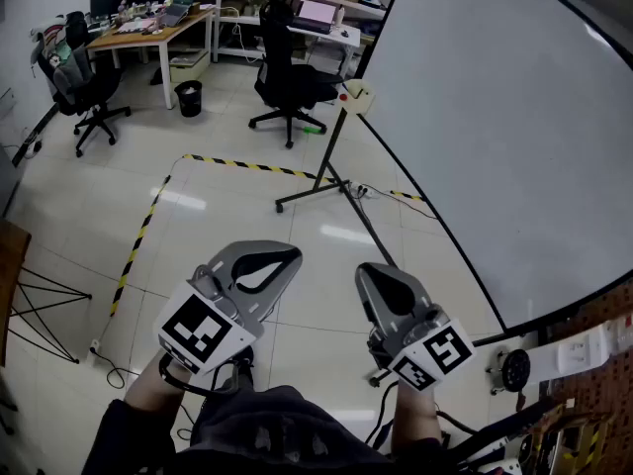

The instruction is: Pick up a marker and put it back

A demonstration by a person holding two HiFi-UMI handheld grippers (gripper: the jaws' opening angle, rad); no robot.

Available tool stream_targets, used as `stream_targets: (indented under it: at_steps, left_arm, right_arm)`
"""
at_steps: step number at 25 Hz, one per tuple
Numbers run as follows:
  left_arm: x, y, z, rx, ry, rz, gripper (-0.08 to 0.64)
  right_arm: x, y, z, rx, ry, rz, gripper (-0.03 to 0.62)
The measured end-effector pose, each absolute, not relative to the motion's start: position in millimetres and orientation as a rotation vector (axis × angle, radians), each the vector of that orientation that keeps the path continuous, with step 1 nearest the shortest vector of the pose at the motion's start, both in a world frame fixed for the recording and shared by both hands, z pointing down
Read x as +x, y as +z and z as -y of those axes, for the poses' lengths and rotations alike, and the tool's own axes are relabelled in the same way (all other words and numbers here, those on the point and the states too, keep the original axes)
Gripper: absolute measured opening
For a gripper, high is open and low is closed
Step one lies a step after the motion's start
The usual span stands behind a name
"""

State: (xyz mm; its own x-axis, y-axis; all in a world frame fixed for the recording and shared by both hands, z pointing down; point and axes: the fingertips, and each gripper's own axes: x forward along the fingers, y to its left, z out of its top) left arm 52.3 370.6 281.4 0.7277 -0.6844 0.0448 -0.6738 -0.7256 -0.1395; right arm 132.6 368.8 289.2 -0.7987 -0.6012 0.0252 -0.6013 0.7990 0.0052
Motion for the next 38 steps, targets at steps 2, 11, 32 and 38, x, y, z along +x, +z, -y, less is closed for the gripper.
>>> stream_targets:
  at_steps: [2, 11, 32, 38]
  left_arm:
    - [35, 275, -335, -2.812, -0.137, -1.096, 0.006]
    - [-10, 270, -215, -2.828, -0.159, -1.034, 0.006]
    - [44, 273, 100, -2.845, -0.213, -1.210, 0.006]
    - [45, 276, 174, -2.831, -0.218, -1.204, 0.006]
  right_arm:
    - [114, 285, -333, 1.005, -0.010, 2.950, 0.002]
    - [64, 290, -219, 1.038, 0.012, 2.927, 0.002]
    - [121, 286, 96, 0.862, 0.069, 2.948, 0.002]
    - [124, 295, 165, 0.851, 0.075, 2.919, 0.002]
